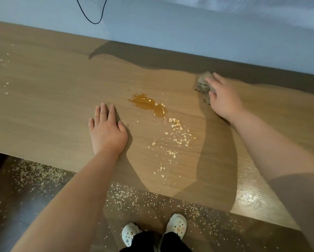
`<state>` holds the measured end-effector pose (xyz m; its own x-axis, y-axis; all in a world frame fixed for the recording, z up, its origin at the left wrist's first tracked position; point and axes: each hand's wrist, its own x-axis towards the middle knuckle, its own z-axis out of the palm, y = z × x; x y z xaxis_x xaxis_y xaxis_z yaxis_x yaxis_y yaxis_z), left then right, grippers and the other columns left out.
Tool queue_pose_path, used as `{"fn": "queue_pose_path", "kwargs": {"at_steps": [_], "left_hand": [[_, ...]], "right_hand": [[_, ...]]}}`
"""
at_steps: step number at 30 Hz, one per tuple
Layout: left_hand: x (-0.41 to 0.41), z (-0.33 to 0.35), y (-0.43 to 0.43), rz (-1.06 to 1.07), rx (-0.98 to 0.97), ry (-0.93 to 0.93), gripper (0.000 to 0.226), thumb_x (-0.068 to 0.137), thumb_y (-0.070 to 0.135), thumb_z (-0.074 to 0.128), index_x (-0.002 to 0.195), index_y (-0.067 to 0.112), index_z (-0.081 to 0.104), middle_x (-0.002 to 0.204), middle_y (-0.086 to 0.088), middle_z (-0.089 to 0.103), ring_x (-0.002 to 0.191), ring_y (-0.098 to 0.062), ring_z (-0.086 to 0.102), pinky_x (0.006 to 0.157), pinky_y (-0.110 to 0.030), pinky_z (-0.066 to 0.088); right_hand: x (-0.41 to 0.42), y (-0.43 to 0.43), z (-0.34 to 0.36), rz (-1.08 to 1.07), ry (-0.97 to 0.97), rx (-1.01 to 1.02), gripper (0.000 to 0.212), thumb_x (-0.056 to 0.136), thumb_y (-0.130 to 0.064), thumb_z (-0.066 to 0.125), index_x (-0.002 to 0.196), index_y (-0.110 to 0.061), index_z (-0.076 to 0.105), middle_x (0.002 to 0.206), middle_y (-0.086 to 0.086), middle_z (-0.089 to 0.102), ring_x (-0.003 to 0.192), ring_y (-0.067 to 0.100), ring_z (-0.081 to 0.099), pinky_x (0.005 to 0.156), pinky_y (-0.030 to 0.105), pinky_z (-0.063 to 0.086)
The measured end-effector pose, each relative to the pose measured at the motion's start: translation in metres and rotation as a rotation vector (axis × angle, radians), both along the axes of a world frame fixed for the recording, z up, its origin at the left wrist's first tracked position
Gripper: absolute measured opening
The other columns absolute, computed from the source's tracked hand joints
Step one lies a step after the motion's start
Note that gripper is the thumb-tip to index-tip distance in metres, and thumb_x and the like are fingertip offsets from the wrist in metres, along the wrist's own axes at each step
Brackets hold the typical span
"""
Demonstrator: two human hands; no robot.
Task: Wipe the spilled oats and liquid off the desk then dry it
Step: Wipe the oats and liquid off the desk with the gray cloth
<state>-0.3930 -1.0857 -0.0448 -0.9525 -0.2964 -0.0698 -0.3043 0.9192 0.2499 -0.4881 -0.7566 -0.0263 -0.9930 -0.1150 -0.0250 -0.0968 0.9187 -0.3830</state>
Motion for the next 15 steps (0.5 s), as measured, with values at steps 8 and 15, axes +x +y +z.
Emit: {"fn": "queue_pose_path", "kwargs": {"at_steps": [8,15], "left_hand": [[0.0,-0.001,0.0,-0.006,-0.002,-0.006,0.06,0.098,0.028,0.034,0.156,0.019,0.019,0.164,-0.005,0.007,0.151,-0.018,-0.001,0.122,-0.041,0.0],[0.0,0.001,0.001,-0.017,-0.017,-0.019,0.06,0.099,0.029,0.033,0.156,0.018,0.019,0.164,-0.006,0.007,0.151,-0.02,0.0,0.122,-0.042,0.001]], "right_hand": [[0.029,0.068,-0.005,-0.469,0.027,-0.068,0.051,0.098,-0.011,0.045,0.148,-0.019,0.041,0.158,0.009,0.028,0.144,0.031,0.027,0.119,0.036,0.021],[0.083,-0.051,-0.012,-0.269,0.091,0.029,0.052,0.091,-0.01,0.048,0.142,-0.016,0.045,0.154,0.019,0.034,0.139,0.041,0.031,0.118,0.047,0.025]]}}
